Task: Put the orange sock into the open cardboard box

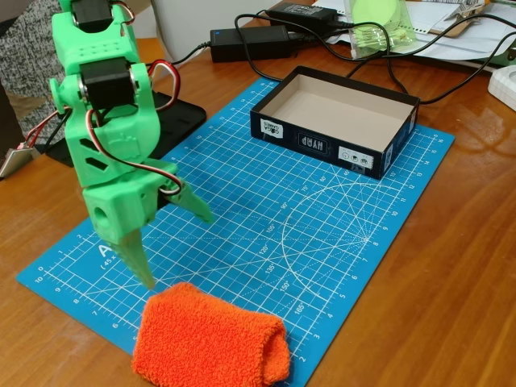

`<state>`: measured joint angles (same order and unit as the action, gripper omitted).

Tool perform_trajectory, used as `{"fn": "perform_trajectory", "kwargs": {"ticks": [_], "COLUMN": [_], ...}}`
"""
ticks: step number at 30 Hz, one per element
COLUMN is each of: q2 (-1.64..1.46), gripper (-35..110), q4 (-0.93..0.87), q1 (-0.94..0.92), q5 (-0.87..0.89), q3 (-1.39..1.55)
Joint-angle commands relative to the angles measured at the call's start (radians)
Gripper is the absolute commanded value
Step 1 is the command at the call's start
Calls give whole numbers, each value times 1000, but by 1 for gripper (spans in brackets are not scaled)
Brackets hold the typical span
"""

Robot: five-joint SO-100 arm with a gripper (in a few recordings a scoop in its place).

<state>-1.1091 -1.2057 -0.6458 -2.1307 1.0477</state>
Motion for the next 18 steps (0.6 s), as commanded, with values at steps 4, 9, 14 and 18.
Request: {"fn": "perform_trajectory", "kwargs": {"ticks": [4, 9, 14, 18], "q2": [37, 124, 204, 235], "gripper": [54, 54, 52, 45], "q4": [181, 232, 233, 278], "q1": [-54, -66, -51, -32], "q5": [26, 72, 91, 98], "q3": [-51, -124, -178, -158]}}
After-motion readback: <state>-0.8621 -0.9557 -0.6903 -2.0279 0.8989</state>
